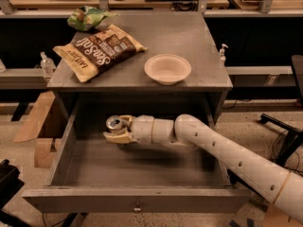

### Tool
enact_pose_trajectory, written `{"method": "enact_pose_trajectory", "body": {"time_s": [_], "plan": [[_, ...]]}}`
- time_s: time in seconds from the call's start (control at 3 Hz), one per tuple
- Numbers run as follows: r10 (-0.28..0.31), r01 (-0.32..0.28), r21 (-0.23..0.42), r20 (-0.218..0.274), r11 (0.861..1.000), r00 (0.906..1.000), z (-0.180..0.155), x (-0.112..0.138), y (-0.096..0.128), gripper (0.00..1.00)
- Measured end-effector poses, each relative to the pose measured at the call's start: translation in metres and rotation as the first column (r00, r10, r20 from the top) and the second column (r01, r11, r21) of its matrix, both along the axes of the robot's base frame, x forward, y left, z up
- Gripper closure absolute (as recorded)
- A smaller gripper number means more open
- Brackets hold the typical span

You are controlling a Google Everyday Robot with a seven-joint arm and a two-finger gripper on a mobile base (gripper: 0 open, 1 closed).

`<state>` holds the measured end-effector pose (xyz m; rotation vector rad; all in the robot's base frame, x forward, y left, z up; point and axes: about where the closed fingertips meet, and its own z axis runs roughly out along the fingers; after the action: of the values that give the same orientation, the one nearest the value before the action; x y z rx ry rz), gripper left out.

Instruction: Place redbull can into top drawer

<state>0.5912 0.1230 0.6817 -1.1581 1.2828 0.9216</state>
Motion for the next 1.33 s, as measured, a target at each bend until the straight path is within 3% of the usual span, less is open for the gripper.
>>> {"method": "enact_pose_trajectory", "body": {"time_s": [0.67,1.0,1.33], "plan": [[0.008,-0.008,0.002,0.0,1.0,1.0,0.0011,-0.002,0.0042,0.58],[0.014,-0.014,0.003,0.0,1.0,0.9999,0.0017,-0.0033,0.0073,0.27],[0.017,-0.017,0.003,0.0,1.0,0.9999,0.002,-0.0041,0.009,0.04]]}}
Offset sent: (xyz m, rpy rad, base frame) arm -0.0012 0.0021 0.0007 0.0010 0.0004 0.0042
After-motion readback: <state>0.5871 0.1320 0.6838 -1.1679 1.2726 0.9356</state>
